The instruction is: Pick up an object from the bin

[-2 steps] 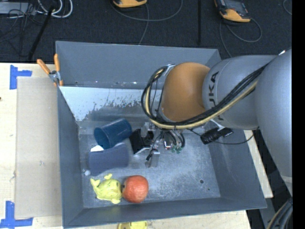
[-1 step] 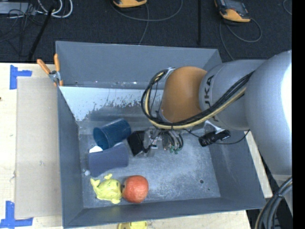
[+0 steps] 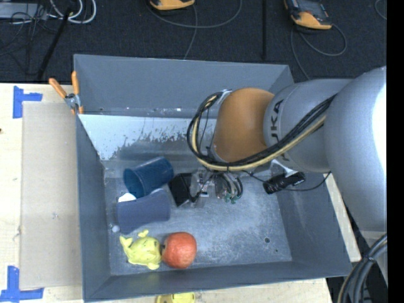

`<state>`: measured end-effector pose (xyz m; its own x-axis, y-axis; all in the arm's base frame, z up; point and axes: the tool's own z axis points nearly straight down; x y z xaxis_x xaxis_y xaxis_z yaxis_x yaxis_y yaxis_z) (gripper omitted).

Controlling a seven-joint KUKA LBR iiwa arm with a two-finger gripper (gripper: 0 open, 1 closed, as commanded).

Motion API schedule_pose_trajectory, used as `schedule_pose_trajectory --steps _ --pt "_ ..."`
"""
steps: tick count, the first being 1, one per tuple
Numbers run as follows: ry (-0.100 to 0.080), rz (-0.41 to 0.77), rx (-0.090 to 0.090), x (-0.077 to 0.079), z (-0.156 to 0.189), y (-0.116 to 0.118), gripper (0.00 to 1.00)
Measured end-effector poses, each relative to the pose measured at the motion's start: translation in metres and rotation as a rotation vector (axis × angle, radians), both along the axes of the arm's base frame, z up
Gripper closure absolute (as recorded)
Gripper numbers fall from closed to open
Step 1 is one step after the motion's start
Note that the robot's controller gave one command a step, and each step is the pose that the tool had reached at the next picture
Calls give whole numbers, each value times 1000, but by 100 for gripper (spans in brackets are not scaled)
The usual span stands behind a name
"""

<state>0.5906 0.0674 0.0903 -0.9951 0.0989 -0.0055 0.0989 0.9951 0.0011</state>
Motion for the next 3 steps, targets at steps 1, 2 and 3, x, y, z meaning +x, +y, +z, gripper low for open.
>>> schedule_pose_trajectory --steps 1,2,3 --pt "12 -12 -1 0 40 -5 100" --pt "5 -1 -1 22 95 -11 100" --pt "1 -43 0 27 115 -6 100"
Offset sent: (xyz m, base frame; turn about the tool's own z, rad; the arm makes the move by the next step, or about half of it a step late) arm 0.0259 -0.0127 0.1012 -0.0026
